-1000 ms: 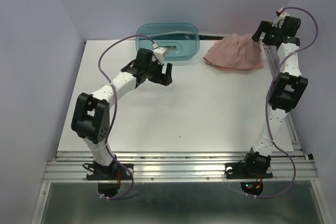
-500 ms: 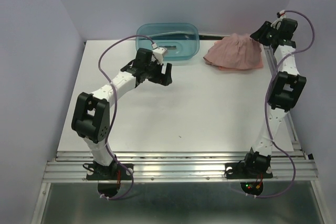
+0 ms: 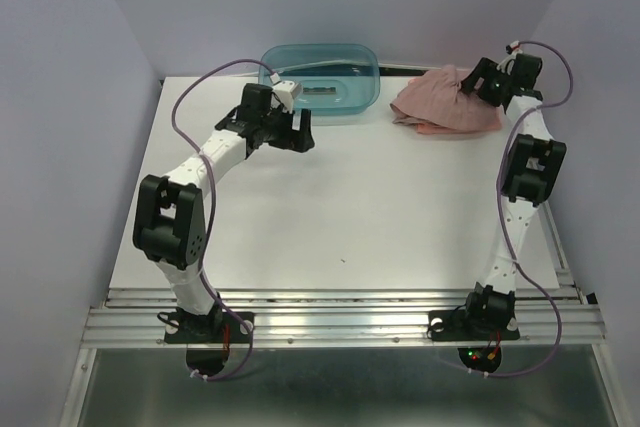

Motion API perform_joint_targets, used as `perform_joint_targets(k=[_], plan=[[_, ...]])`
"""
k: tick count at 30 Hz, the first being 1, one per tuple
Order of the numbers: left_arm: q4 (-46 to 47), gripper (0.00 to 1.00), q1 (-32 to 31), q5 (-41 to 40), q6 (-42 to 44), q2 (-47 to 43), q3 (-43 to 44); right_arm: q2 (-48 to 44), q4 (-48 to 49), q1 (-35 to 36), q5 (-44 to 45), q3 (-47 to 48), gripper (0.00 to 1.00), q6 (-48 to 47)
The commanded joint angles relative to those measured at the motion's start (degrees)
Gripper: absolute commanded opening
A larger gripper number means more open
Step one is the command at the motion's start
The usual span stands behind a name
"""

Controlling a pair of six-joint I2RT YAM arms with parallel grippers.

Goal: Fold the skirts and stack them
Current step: Neatly place the folded skirt to the corner

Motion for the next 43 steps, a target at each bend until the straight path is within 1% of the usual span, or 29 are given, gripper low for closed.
perform_joint_targets(k=[1, 2, 3, 4, 5, 6, 7, 8, 9, 10, 11, 12, 14, 15, 16, 18, 19, 20, 21, 22, 23, 24, 28, 29, 30, 32, 36, 40, 43], plan=[[0.9, 0.99, 1.3, -0.5, 1.3, -1.7, 4.1, -7.8, 1.0, 0.1, -0.5, 2.1, 0.96, -2.7], [1.0, 0.99, 1.4, -1.8, 1.4, -2.3, 4.4, -9.2, 0.5, 0.1, -0.8, 2.0, 0.99, -3.4], [1.1, 0.98, 1.7, -3.4, 1.4, -2.9, 5.5, -10.7, 0.0, 0.1, -1.0, 1.9, 1.0, -4.6], [0.8, 0.98, 1.8, -5.9, 3.3, -4.0, 6.2, -14.2, -1.0, 0.1, -1.5, 1.4, 1.0, -5.4], [0.7, 0.98, 2.0, -6.4, 4.6, -4.6, 7.2, -16.1, -1.5, 0.1, -1.8, -0.2, 1.0, -7.2], [0.7, 0.99, 2.5, -6.7, 5.3, -5.2, 7.4, -18.1, -1.9, 0.1, -2.1, -1.4, 1.0, -8.3], [0.3, 0.99, 3.0, -9.1, 5.7, -6.1, 7.9, -20.1, -3.3, 0.1, -2.9, -2.8, 1.0, -9.4], [-0.6, 0.99, 3.2, -10.0, 5.9, -6.2, 8.7, -24.1, -4.4, 0.1, -3.4, -5.6, 1.0, -10.6], [-3.0, 0.99, 4.1, -10.1, 6.7, -6.1, 10.9, -26.0, -6.6, 0.1, -4.1, -7.2, 1.0, -12.7], [-3.4, 0.98, 4.1, -10.1, 7.0, -6.1, 11.2, -28.0, -7.7, 0.1, -4.1, -8.9, 1.0, -13.7], [-3.8, 0.99, 5.7, -7.7, 7.3, -6.6, 11.3, -31.8, -8.9, 0.1, -4.7, -10.8, 1.0, -13.8], [-4.0, 0.98, 6.5, -5.9, 7.8, -6.8, 11.3, -33.6, -10.2, 0.1, -5.2, -14.8, 1.0, -16.5], [-4.7, 0.99, 8.0, -4.6, 9.0, -8.0, 10.3, -37.1, -13.9, 0.1, -6.6, -19.2, 1.0, -19.3], [-4.8, 0.99, 8.2, -4.5, 9.5, -8.5, 9.0, -40.3, -15.1, 0.1, -7.0, -21.2, 1.0, -20.9], [-5.0, 0.99, 8.3, -4.4, 11.2, -9.0, 8.1, -41.8, -17.6, 0.6, -7.3, -25.4, 1.0, -21.3], [-4.7, 0.99, 8.3, -4.9, 12.4, -11.5, 5.3, -44.6, -19.6, 1.3, -5.8, -30.1, 1.0, -22.1], [-4.2, 0.98, 8.3, -4.6, 14.2, -13.7, 1.8, -47.2, -22.0, 2.3, -4.9, -35.1, 1.0, -24.0], [-3.9, 0.99, 8.3, -4.6, 15.2, -15.0, -0.2, -48.8, -22.2, 2.8, -4.2, -38.0, 1.0, -24.4], [-3.6, 0.99, 8.3, -4.7, 16.2, -16.1, -4.2, -50.4, -21.9, 3.4, -4.0, -41.2, 1.0, -24.7], [-3.4, 0.99, 8.3, -4.9, 17.1, -17.4, -6.3, -53.5, -21.3, 4.4, -4.0, -47.3, 1.0, -25.2], [-3.6, 0.99, 8.3, -5.7, 19.2, -19.5, -7.9, -54.7, -21.2, 5.4, -3.0, -49.9, 1.0, -25.5], [-3.6, 0.99, 8.3, -6.5, 20.1, -20.5, -11.6, -56.0, -21.3, 6.6, -2.1, -52.3, 1.0, -27.2], [-2.6, 0.99, 8.3, -9.8, 24.2, -26.9, -20.8, -60.4, -19.4, 15.0, 8.0, -63.9, 1.0, -28.6], [-2.5, 0.99, 8.3, -10.1, 24.9, -28.0, -22.4, -62.2, -18.6, 15.7, 8.8, -68.1, 1.0, -28.5], [-2.2, 0.99, 8.3, -10.4, 26.1, -28.9, -25.4, -62.8, -18.0, 16.2, 9.1, -69.7, 1.0, -28.5], [-2.4, 0.99, 8.3, -11.2, 27.4, -30.5, -27.7, -64.2, -17.2, 16.8, 10.2, -73.2, 1.0, -28.5], [-2.5, 0.99, 8.3, -12.2, 28.5, -31.3, -32.0, -65.7, -15.9, 18.0, 11.1, -76.5, 1.0, -28.5], [-1.4, 0.99, 8.3, -11.9, 28.6, -33.0, -34.1, -67.0, -14.4, 18.6, 12.2, -80.6, 1.0, -28.3], [-1.0, 0.99, 8.3, -12.5, 28.6, -33.6, -34.1, -67.8, -14.7, 19.3, 12.9, -80.7, 1.0, -28.2]])
